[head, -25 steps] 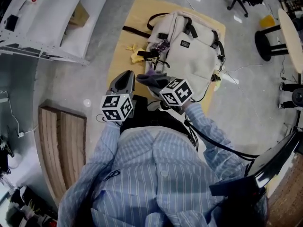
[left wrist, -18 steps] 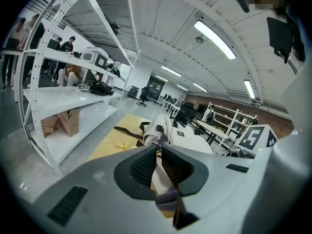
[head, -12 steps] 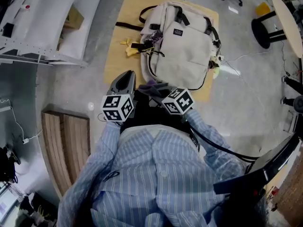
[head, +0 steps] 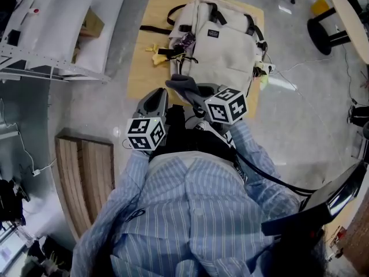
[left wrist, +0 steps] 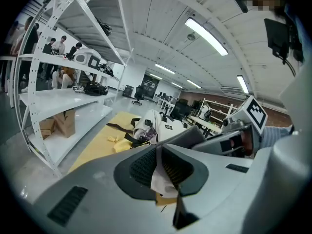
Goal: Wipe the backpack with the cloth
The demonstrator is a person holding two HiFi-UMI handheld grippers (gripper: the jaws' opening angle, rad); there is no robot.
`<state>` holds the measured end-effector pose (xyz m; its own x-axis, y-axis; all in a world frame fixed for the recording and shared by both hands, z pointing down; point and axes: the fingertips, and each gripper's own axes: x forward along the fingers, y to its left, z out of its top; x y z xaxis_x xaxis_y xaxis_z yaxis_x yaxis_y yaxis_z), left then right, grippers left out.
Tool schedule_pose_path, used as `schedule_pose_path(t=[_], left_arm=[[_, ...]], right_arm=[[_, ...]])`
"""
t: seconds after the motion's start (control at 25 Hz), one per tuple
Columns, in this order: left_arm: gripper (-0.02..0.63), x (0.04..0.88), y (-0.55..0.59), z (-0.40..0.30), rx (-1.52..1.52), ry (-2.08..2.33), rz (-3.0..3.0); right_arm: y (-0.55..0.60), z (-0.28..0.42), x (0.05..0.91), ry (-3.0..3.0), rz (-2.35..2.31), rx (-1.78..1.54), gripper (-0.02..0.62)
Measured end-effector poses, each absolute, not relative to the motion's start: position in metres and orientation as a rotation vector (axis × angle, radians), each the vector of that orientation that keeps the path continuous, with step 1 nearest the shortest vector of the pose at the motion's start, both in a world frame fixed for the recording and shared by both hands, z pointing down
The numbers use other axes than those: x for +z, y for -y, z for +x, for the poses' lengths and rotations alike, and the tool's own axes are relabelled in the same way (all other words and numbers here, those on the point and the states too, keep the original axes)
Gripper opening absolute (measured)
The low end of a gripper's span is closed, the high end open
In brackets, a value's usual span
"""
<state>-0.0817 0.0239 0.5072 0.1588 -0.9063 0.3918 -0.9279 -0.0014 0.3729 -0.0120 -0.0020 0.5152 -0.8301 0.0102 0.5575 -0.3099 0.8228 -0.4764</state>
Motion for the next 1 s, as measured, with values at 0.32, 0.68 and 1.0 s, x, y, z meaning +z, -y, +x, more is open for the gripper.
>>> schedule_pose_path(t=[0.32, 0.68, 1.0], left_arm=[[0.034, 0.502, -0.027, -0.072, 0.069, 1.726, 1.924], [0.034, 0.505, -0.016, -0.052, 0.083, 1.667, 1.965], [0.034, 0.504, 0.001, -0.019, 0.106, 1.588, 2.03]], right_arm=[[0.041, 0.028, 0.533, 2.401, 0.414, 0.798, 0.048], [0.062, 0.129, 0.552, 2.295, 0.664, 0.852, 0.048], [0.077, 0.238, 0.555, 2.198, 0.932, 0.917, 0.048]])
